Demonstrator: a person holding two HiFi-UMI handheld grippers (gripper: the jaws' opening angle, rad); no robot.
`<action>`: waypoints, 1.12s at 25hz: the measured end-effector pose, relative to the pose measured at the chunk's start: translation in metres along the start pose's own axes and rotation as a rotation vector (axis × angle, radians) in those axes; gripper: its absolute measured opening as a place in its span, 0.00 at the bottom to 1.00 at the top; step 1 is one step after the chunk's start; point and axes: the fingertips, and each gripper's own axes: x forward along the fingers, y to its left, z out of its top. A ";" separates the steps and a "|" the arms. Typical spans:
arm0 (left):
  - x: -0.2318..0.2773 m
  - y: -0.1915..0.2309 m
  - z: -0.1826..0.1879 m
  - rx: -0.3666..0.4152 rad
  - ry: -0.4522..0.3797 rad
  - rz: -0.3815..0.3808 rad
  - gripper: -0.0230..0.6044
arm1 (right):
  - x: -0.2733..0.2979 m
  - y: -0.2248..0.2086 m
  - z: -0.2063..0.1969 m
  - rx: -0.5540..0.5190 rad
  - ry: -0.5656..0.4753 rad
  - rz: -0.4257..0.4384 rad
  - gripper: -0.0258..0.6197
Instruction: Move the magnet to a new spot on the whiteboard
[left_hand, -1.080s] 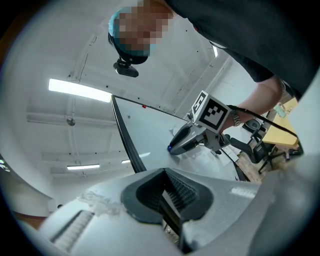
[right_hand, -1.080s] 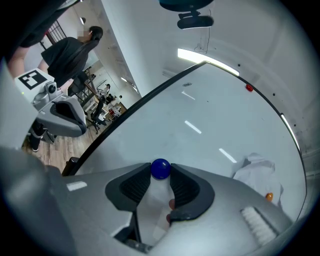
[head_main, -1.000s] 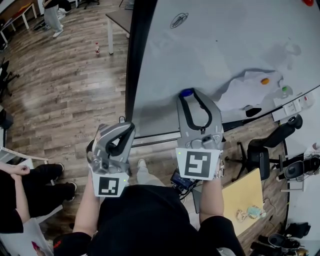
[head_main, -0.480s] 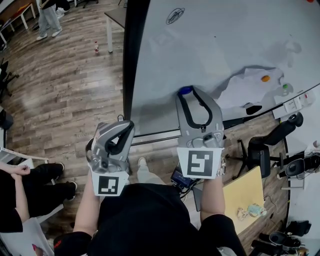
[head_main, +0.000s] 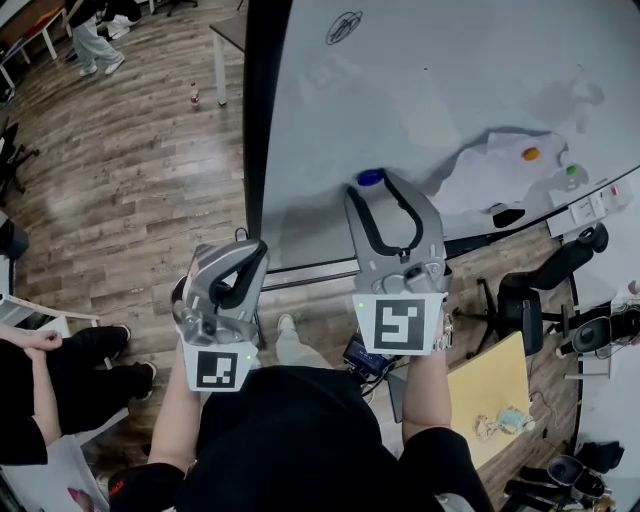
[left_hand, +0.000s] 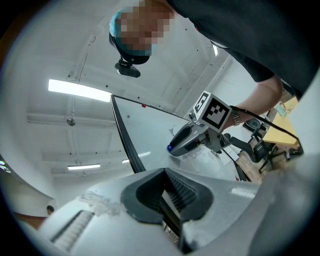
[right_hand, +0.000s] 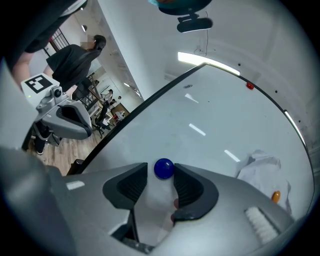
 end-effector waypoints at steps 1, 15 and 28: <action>0.000 0.000 0.000 0.002 0.001 0.000 0.04 | 0.000 0.001 -0.001 -0.001 0.005 0.003 0.31; -0.006 -0.011 0.015 0.012 -0.014 -0.023 0.04 | -0.027 -0.005 0.000 0.050 0.004 -0.026 0.28; -0.028 -0.022 0.040 0.016 -0.044 -0.058 0.04 | -0.067 0.012 0.020 0.113 -0.041 -0.085 0.11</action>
